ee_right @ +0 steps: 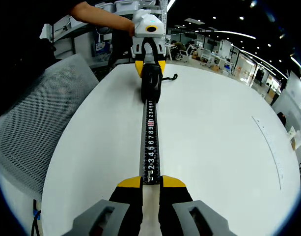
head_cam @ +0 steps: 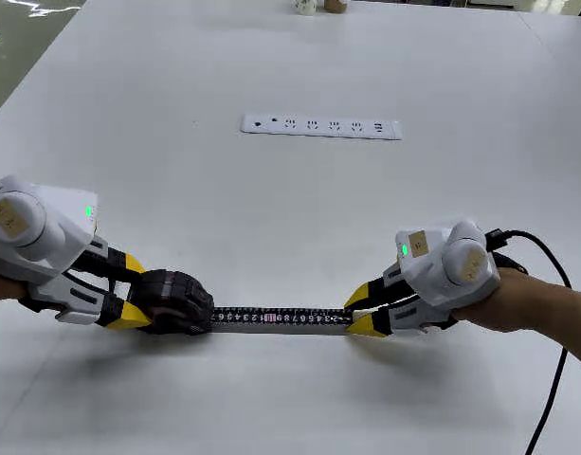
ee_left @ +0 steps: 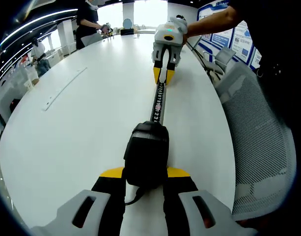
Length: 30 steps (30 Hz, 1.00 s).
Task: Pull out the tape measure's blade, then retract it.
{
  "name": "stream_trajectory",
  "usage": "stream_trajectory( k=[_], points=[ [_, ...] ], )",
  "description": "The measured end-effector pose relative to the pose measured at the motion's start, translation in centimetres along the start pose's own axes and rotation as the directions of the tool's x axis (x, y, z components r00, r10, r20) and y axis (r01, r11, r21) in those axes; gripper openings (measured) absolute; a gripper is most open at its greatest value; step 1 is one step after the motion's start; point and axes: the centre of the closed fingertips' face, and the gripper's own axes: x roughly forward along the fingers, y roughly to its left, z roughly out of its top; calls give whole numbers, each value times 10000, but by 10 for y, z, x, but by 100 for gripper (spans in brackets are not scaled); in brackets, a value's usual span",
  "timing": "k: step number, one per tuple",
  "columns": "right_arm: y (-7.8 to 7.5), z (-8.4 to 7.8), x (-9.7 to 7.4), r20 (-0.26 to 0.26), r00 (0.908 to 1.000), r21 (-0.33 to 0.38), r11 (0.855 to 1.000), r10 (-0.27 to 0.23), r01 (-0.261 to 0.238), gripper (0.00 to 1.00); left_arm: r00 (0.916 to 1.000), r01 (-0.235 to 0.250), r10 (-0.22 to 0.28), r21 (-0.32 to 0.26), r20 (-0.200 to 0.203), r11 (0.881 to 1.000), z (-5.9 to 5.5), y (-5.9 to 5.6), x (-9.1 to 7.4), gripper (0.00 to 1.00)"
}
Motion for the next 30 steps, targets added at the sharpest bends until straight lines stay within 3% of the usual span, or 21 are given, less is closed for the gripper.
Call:
stream_trajectory(
  k=[30],
  points=[
    [-1, -39, -33, -735, 9969, 253, 9992, -291, 310, 7, 9999, 64, -64, 20, -143, 10000, 0, 0, 0, 23]
  ],
)
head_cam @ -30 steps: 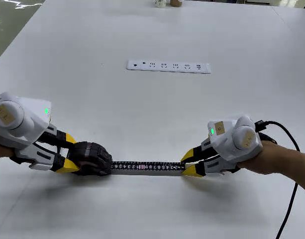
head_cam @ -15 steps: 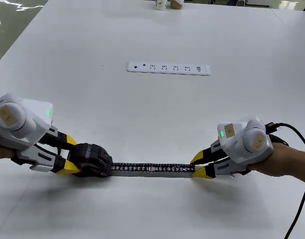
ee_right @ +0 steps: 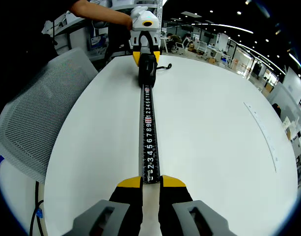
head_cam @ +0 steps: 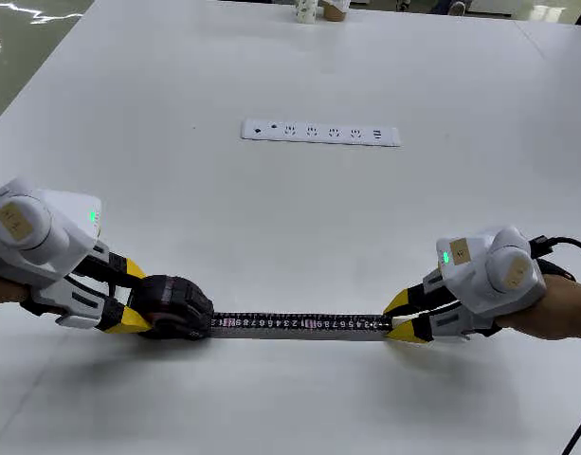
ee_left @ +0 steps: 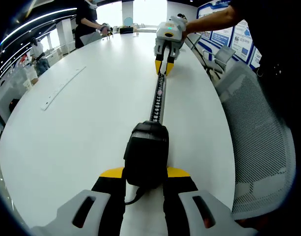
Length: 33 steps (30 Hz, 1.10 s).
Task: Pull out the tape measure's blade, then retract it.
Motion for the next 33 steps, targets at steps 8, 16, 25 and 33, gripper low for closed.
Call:
stream_trajectory(
  k=[8, 16, 25, 33],
  points=[
    [1, -6, -4, -113, 9999, 76, 10000, -50, 51, 7, 10000, 14, -14, 31, -55, 10000, 0, 0, 0, 23],
    [1, -6, -4, -255, 9997, -53, 10000, -31, 30, 8, 9999, -4, 6, 86, -157, 10000, 0, 0, 0, 23],
    [1, -7, -4, -563, 9983, -95, 9999, 115, -121, 10, 9995, 63, -58, 162, -315, 9998, 0, 0, 1, 24],
    [1, -7, -3, -838, 9963, -146, 9997, 177, -190, 11, 9990, 47, -35, 252, -444, 9997, 1, 0, 2, 24]
  ],
)
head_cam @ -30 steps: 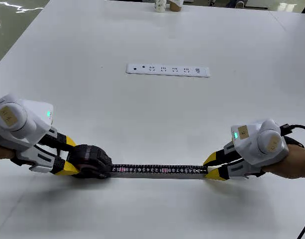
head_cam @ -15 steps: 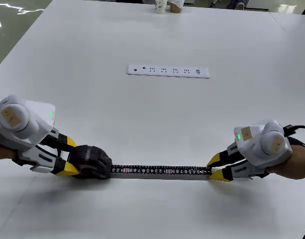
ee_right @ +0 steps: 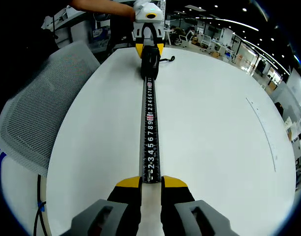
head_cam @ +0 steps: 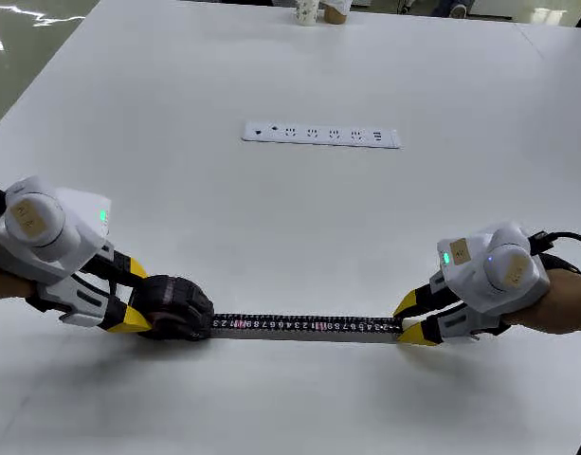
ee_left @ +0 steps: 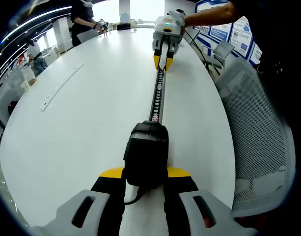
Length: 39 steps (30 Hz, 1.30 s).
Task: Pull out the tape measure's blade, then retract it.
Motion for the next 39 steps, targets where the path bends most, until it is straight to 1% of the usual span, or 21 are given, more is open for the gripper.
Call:
stream_trajectory(
  k=[4, 6, 8, 14, 19, 24, 29, 31, 34, 36, 39],
  points=[
    [-2, -1, 0, -89, 9999, -165, 9998, -118, 117, 12, 9999, 25, -23, 145, -108, 9999, 0, 0, 1, 24],
    [-1, -1, 0, -167, 9999, -69, 10000, -38, 37, 12, 9998, 36, -32, 223, -171, 9997, 0, 0, 0, 24],
    [0, -1, 0, -228, 9997, -130, 9999, -39, 36, 12, 9998, 46, -40, 280, -203, 9996, 0, -1, 1, 25],
    [0, -1, -1, -263, 9996, -91, 9999, -60, 58, 16, 9995, 28, -13, 449, -315, 9990, 0, -1, 1, 25],
    [0, -1, -5, -254, 9996, -44, 9999, -95, 94, 20, 9992, -119, 138, 498, -379, 9987, 0, 1, 1, 28],
    [0, -2, -9, -224, 9996, 121, 9998, -170, 173, 24, 9987, -243, 260, 390, -446, 9989, -2, 3, -2, 33],
    [2, -2, -11, -188, 9995, 177, 9995, -239, 243, 29, 9979, -391, 391, 15, -524, 9992, -5, 3, -7, 42],
    [3, -2, -13, -179, 9995, 178, 9995, -269, 272, 30, 9975, -451, 445, -80, -551, 9990, -7, 3, -8, 44],
    [3, -1, -15, -111, 9993, 261, 9990, -354, 357, 34, 9975, -531, 517, -275, -480, 9982, -6, 1, -10, 46],
    [4, 0, -17, -93, 9992, 283, 9988, -389, 392, 35, 9976, -613, 596, -460, -359, 9971, -5, 0, -10, 50],
    [6, 0, -18, -54, 9990, 361, 9984, -433, 434, 38, 9978, -621, 604, -654, -284, 9959, -5, -4, -10, 54]
  ],
)
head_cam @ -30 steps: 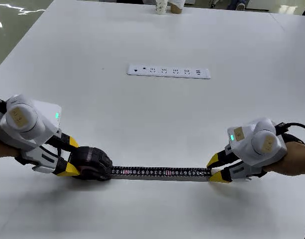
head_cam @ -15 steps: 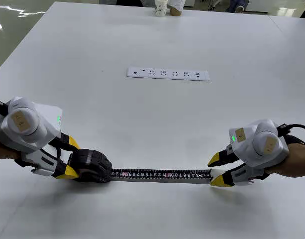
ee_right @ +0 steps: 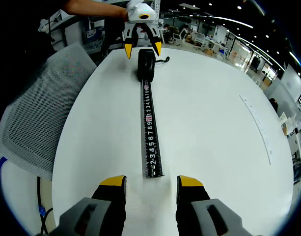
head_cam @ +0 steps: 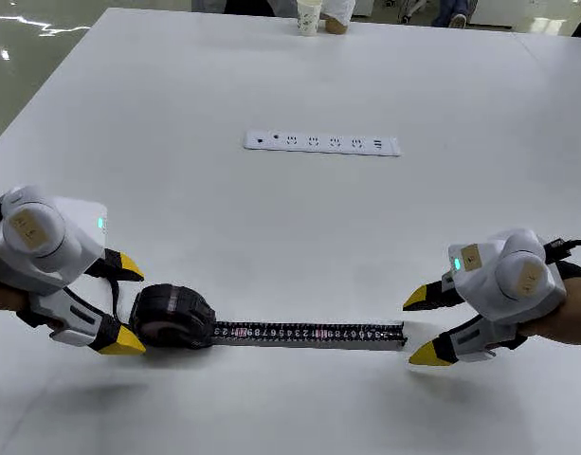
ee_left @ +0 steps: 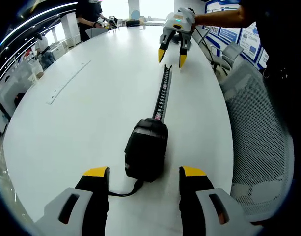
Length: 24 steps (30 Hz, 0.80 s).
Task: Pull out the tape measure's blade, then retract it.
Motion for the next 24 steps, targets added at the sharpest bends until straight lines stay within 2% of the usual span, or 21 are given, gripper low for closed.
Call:
stream_trajectory(
  k=[3, 8, 17, 21, 24],
  points=[
    [1, 0, -1, 54, 10000, 208, 9998, -67, 66, 41, 10000, -38, 38, -145, 13, 9999, -1, -2, 0, 58],
    [3, 0, -2, 188, 9996, 514, 9985, -208, 198, 49, 9988, -165, 194, -652, 444, 9977, 3, -6, -4, 69],
    [10, 4, -6, 532, 9975, 1288, 9909, -473, 401, 65, 9943, -303, 440, -1386, 973, 9899, 5, -13, -10, 83],
    [12, 5, -10, 675, 9956, 1567, 9861, -656, 544, 71, 9909, -315, 534, -1733, 1235, 9844, 6, -16, -13, 88],
    [14, 3, -12, 721, 9943, 1742, 9826, -787, 652, 74, 9898, -378, 620, -1831, 1282, 9824, 5, -20, -14, 89]
  ],
)
